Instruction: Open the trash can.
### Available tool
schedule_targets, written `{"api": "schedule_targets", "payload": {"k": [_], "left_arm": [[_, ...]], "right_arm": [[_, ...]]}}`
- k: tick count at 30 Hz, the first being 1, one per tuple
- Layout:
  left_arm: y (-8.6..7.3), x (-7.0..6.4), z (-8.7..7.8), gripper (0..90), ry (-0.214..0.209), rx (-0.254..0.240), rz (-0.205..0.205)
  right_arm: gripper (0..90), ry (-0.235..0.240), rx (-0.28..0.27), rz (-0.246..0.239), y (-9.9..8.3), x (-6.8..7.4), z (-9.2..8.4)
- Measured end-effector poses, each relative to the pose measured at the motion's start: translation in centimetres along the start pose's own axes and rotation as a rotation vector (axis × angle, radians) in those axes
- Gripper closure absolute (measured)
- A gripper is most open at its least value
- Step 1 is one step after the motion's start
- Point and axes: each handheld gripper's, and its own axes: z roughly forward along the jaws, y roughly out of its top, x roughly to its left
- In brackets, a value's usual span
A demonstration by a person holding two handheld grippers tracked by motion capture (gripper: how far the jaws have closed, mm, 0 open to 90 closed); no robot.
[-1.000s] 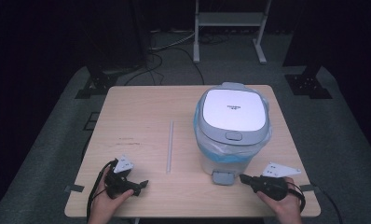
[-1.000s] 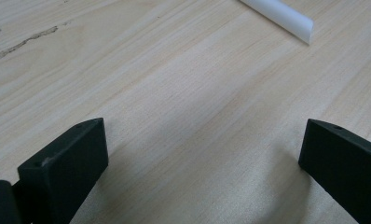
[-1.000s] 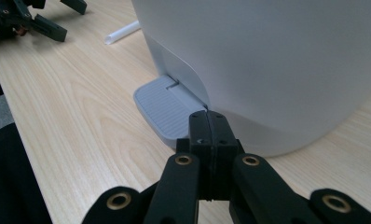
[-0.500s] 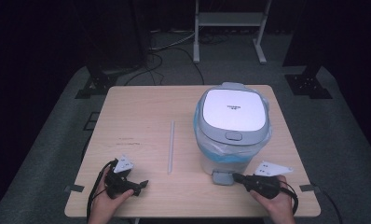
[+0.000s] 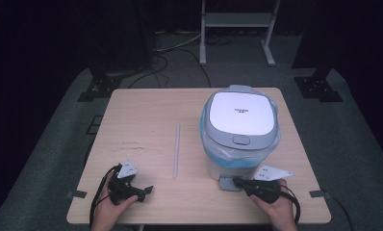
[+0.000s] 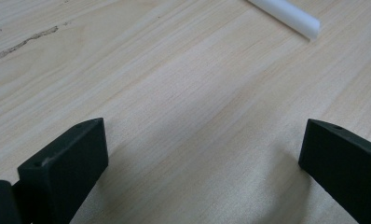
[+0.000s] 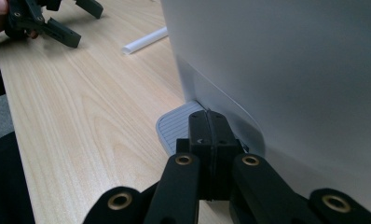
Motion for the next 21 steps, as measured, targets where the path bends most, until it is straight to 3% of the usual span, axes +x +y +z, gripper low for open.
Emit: {"api": "schedule_targets", "payload": {"k": [14, 21], "left_arm": [[0.0, 0.0, 0.0, 0.3, 0.000, 0.000, 0.000], [0.0, 0.0, 0.0, 0.3, 0.002, 0.000, -0.002]], "right_arm": [[90.0, -0.009, 0.006, -0.020, -0.3, 0.5, 1.2], [90.0, -0.036, -0.001, -0.077, -0.6, 0.8, 1.3]]}}
